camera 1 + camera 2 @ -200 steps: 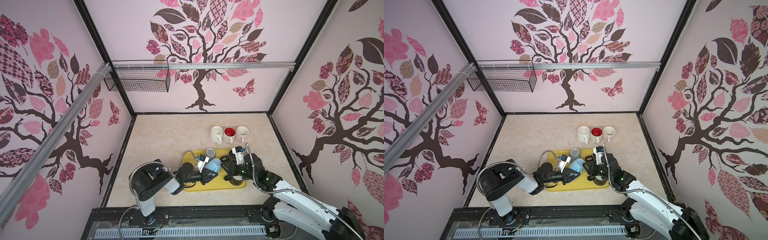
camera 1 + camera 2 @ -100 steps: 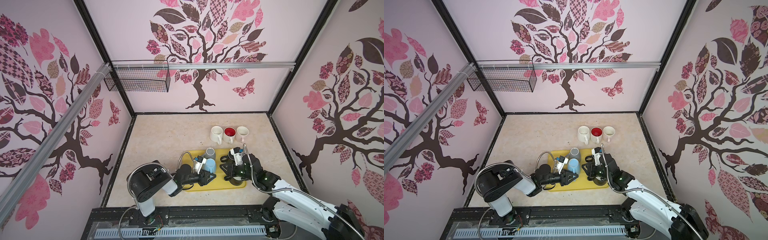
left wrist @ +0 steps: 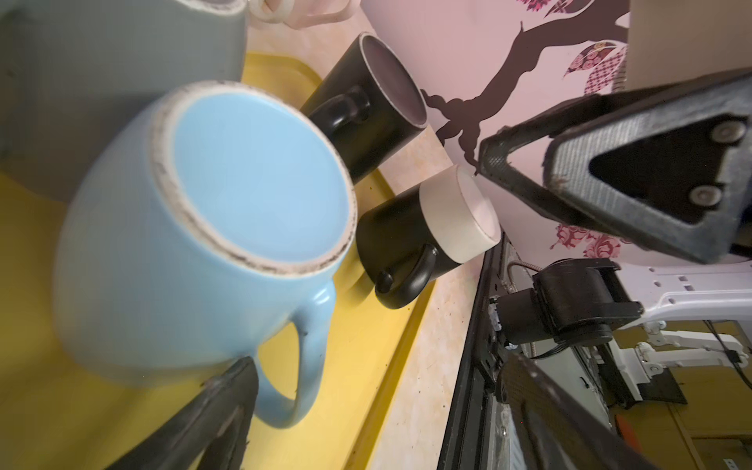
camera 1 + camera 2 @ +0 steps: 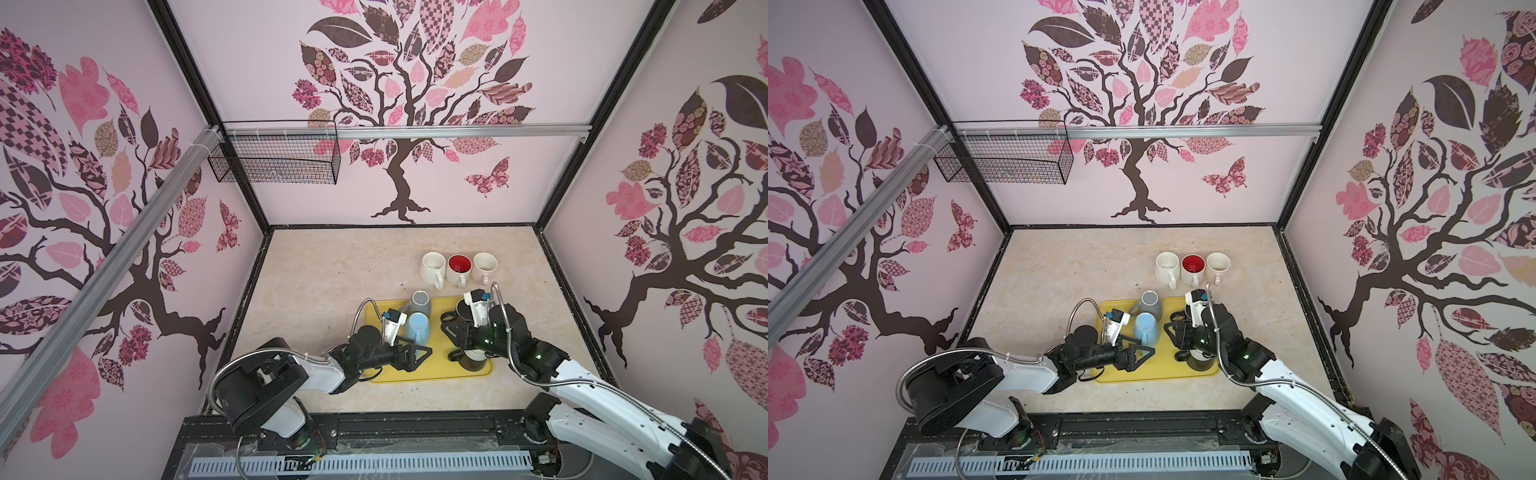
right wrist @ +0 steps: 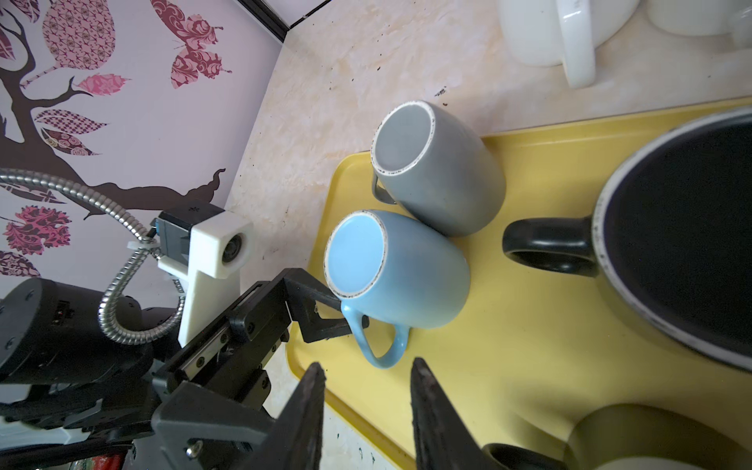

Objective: Turn the mug right side up
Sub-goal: Place the mug on the tray, then rotate the mug on the tray.

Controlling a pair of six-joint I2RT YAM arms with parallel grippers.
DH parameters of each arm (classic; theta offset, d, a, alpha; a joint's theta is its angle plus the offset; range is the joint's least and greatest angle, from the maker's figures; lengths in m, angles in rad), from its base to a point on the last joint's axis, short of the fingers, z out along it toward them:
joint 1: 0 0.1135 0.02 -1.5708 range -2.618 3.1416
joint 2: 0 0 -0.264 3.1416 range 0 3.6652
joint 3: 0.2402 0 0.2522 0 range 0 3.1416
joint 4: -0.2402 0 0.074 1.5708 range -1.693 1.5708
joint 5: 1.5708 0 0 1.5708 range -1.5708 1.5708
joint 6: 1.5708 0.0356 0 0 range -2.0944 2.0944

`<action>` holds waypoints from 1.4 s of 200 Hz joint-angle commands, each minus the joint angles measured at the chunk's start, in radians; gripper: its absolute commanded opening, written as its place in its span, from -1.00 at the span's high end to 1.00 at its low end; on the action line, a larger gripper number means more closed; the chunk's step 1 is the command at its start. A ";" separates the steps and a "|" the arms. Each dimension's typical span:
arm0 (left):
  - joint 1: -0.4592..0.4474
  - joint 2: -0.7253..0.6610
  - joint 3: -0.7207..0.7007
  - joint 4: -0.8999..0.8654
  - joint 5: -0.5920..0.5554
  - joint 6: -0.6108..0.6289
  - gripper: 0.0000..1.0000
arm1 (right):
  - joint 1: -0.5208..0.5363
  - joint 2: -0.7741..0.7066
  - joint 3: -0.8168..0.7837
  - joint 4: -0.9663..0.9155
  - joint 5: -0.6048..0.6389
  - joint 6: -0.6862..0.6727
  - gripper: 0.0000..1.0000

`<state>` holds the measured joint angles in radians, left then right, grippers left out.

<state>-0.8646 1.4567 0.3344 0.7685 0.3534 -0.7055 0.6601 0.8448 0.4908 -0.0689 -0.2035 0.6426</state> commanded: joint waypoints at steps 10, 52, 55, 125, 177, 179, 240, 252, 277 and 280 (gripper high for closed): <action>0.000 -0.134 0.121 -0.419 -0.157 0.080 -0.95 | 0.006 -0.029 0.048 -0.049 0.034 -0.026 0.24; -0.010 -0.352 0.232 -0.862 -0.378 0.109 -0.95 | 0.006 -0.040 0.078 -0.099 0.063 -0.037 0.25; -0.010 -0.361 0.244 -0.890 -0.393 0.106 -0.95 | 0.006 -0.041 0.081 -0.101 0.066 -0.038 0.25; -0.016 -0.427 0.473 -1.364 -0.501 0.036 -0.95 | 0.007 -0.043 0.130 -0.169 0.161 -0.094 0.25; -0.015 -0.559 0.337 -1.238 -0.646 -0.093 -0.95 | 0.006 -0.057 0.128 -0.187 0.178 -0.111 0.24; -0.015 -0.566 0.332 -1.233 -0.648 -0.100 -0.95 | 0.007 -0.057 0.127 -0.186 0.180 -0.112 0.24; -0.146 -0.382 0.540 -1.494 -0.858 -0.071 -0.95 | 0.006 -0.043 0.129 -0.187 0.190 -0.124 0.24; -0.172 -0.317 0.598 -1.569 -0.900 -0.090 -0.95 | 0.006 -0.042 0.133 -0.193 0.196 -0.126 0.24; -0.210 -0.219 0.682 -1.643 -0.956 -0.114 -0.95 | 0.004 -0.049 0.142 -0.212 0.215 -0.134 0.23; -0.211 -0.213 0.685 -1.648 -0.956 -0.116 -0.95 | 0.004 -0.049 0.142 -0.214 0.218 -0.134 0.23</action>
<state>-1.0538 1.1942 0.9264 -0.7490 -0.4808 -0.7914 0.6598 0.8013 0.5819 -0.2577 -0.0196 0.5323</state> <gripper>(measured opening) 0.973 0.385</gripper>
